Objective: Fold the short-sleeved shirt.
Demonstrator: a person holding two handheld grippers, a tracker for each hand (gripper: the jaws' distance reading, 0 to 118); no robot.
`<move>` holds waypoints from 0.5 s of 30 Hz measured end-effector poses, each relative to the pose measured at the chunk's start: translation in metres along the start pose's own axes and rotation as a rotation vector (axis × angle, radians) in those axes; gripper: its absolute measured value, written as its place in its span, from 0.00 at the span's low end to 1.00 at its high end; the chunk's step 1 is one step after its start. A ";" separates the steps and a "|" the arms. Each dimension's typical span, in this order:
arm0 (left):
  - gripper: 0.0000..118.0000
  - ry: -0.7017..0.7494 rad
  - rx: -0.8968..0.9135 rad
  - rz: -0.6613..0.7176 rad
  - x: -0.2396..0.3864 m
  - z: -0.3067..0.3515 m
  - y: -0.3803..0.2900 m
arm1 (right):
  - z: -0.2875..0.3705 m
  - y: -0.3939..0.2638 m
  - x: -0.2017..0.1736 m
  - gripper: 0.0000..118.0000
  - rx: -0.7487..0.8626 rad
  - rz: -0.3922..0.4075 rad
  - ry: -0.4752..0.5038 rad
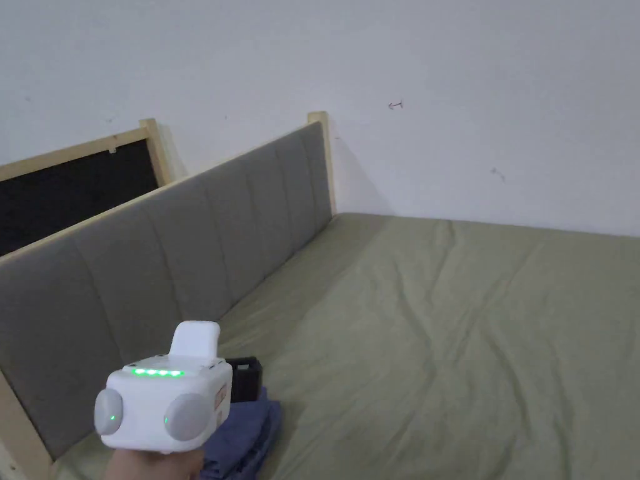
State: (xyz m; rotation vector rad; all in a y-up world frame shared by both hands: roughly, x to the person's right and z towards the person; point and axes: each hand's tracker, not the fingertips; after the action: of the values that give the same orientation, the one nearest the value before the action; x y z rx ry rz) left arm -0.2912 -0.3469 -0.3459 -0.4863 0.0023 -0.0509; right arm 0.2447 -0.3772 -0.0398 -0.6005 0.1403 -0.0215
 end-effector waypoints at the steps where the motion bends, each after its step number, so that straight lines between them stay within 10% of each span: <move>1: 0.67 -0.034 0.056 0.023 0.014 0.025 0.000 | 0.004 0.001 0.000 0.00 0.024 0.050 -0.046; 4: 0.01 -0.144 0.237 0.043 0.070 0.107 -0.003 | 0.018 0.006 0.004 0.00 0.073 0.119 -0.191; 15: 0.00 -0.319 0.493 -0.077 0.222 0.237 -0.040 | 0.081 0.013 0.029 0.00 0.413 -0.023 -0.390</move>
State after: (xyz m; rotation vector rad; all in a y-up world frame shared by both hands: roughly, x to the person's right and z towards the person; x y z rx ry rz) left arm -0.0681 -0.2826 -0.1160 0.0027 -0.3351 -0.0471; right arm 0.2842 -0.3231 0.0154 -0.1853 -0.2464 0.0437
